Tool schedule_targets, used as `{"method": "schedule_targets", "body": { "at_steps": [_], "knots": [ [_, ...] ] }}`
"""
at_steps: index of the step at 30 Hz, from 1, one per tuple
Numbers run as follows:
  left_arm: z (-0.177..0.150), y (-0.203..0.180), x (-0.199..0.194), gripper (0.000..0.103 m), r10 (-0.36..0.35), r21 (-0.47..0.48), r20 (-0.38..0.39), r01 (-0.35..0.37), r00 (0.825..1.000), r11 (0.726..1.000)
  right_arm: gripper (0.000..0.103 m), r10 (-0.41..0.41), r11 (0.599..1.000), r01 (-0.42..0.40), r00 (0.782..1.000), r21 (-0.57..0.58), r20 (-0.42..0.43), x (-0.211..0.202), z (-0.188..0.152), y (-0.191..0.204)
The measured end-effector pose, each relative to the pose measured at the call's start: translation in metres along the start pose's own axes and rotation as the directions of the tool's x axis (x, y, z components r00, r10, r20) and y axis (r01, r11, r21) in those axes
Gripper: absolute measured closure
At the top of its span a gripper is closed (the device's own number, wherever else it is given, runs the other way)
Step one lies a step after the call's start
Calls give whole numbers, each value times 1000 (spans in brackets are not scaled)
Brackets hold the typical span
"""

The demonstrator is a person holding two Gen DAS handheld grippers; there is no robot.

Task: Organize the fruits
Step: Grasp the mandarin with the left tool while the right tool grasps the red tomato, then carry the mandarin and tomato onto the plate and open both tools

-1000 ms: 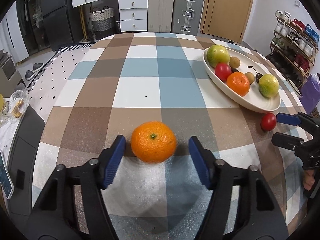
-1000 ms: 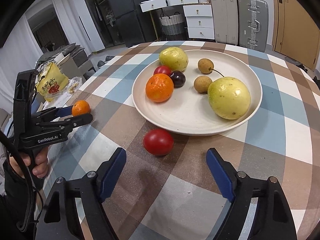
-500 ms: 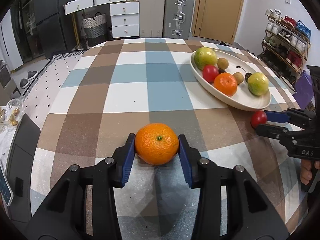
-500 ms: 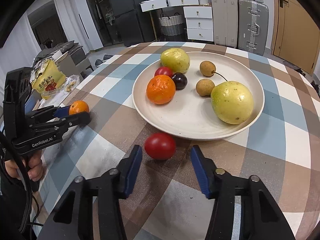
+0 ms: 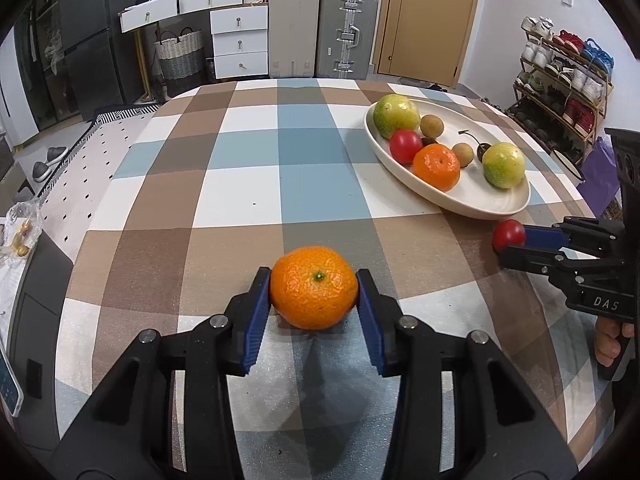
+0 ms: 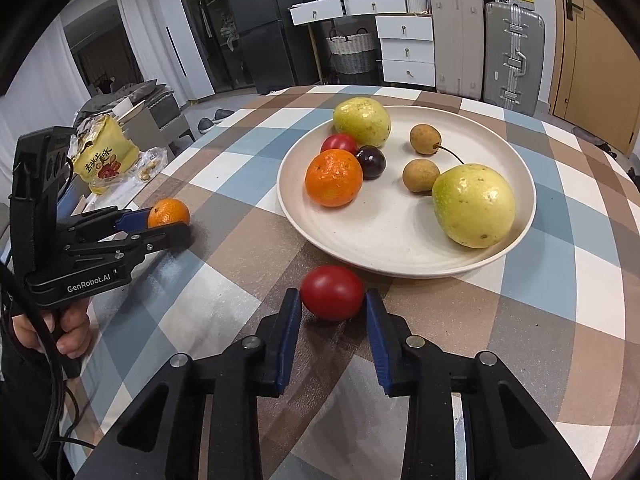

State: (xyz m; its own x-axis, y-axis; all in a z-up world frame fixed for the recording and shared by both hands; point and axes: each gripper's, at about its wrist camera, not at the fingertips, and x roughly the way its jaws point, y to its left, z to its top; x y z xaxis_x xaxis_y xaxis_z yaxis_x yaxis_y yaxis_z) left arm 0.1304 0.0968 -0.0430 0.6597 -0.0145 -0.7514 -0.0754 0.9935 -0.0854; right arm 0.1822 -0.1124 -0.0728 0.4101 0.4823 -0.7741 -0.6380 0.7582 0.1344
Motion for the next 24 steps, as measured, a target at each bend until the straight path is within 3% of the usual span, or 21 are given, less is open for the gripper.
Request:
{"method": "schedule_targets", "body": {
  "at_steps": [10, 24],
  "knots": [
    [2, -5, -4, 64, -22, 0, 19, 22, 1000, 1000, 71, 67, 997, -71, 993, 34, 95, -23, 1, -11],
    [22, -44, -16, 64, -45, 23, 66, 44, 997, 999, 71, 9, 996, -26, 981, 86, 194, -58, 6, -31]
  ]
}}
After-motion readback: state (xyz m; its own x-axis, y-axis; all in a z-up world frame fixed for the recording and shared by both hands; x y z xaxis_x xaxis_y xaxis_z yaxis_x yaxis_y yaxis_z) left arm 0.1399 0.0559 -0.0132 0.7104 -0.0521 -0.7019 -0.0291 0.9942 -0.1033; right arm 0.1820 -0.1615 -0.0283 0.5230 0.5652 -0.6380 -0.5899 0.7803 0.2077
